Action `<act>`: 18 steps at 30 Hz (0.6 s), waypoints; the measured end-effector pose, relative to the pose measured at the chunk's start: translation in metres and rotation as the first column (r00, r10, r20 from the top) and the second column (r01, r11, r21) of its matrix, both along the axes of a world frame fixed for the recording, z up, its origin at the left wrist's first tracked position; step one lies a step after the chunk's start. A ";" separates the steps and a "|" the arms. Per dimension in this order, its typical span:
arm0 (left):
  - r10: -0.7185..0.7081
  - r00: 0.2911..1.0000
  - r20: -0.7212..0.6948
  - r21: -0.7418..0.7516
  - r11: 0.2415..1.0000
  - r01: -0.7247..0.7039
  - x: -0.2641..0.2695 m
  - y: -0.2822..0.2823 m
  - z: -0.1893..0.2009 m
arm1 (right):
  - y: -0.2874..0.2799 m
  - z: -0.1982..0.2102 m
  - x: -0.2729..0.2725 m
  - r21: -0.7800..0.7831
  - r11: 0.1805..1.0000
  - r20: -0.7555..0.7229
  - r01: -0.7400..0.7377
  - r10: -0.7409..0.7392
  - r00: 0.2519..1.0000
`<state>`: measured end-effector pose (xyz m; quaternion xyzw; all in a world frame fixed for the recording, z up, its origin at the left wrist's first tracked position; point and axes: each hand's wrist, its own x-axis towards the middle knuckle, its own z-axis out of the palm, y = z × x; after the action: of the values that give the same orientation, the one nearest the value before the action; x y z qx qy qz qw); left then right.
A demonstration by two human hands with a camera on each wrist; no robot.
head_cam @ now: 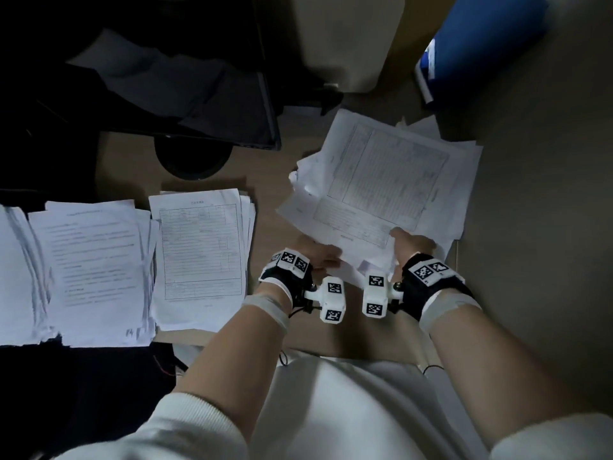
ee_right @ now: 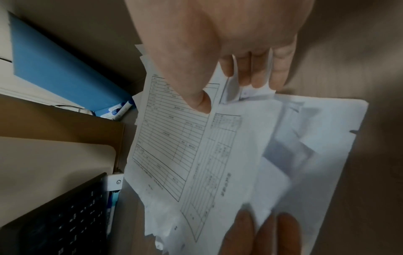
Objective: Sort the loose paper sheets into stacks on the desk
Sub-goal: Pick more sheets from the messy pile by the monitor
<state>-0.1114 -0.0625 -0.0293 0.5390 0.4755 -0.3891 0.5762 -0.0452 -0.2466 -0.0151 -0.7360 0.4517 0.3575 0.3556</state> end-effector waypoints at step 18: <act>-0.091 0.990 0.107 0.409 0.912 0.040 0.035 0.017 -0.013 | -0.015 -0.014 0.039 -0.013 0.998 0.064 -0.065 0.065 0.996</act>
<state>-0.0769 -0.0457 -0.0424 0.6855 0.4907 -0.2670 0.4668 -0.0060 -0.2618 -0.0290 -0.7634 0.4178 0.3426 0.3539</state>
